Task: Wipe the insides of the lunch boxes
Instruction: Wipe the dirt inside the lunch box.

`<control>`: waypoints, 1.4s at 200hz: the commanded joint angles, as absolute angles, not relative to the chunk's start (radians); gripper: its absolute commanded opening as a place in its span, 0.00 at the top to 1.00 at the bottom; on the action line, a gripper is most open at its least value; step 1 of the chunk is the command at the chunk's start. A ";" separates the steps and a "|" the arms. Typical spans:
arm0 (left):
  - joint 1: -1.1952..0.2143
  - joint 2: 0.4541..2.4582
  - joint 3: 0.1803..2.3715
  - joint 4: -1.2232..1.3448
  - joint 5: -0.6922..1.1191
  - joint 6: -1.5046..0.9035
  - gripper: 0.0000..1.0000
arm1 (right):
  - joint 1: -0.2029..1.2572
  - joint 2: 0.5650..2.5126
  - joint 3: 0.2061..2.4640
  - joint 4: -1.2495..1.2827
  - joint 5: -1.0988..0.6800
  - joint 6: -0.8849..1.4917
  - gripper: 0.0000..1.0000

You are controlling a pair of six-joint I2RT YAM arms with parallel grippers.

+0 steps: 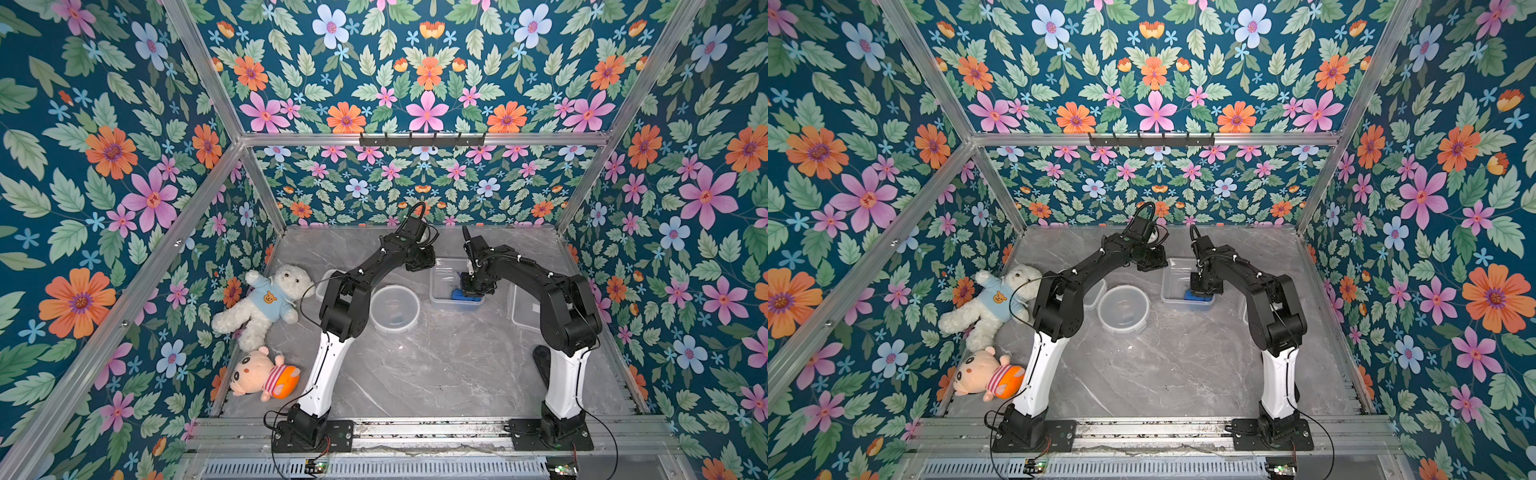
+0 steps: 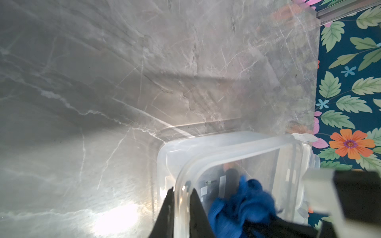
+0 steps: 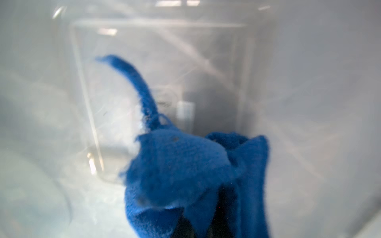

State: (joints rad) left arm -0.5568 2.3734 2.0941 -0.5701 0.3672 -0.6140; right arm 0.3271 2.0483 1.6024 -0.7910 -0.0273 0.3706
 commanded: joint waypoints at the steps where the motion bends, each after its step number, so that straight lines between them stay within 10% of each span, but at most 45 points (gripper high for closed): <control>1: -0.560 2.356 2.088 -0.552 0.354 -0.607 0.85 | 0.314 2.132 1.753 -0.823 0.081 0.390 1.00; 51: -0.565 2.394 2.114 -0.520 0.368 -0.656 0.85 | 0.313 2.448 2.383 -0.908 -0.134 0.337 1.00; 140: -0.566 2.439 2.209 -0.451 0.412 -0.715 0.68 | 0.294 2.411 2.287 -0.867 -0.079 0.304 1.00; 202: -0.559 2.332 2.098 -0.441 0.400 -0.690 0.51 | 0.221 2.644 2.607 -1.074 0.040 0.304 1.00; 280: -0.548 2.266 1.997 -0.435 0.383 -0.677 0.49 | 0.133 2.277 1.986 -0.934 0.081 0.338 1.00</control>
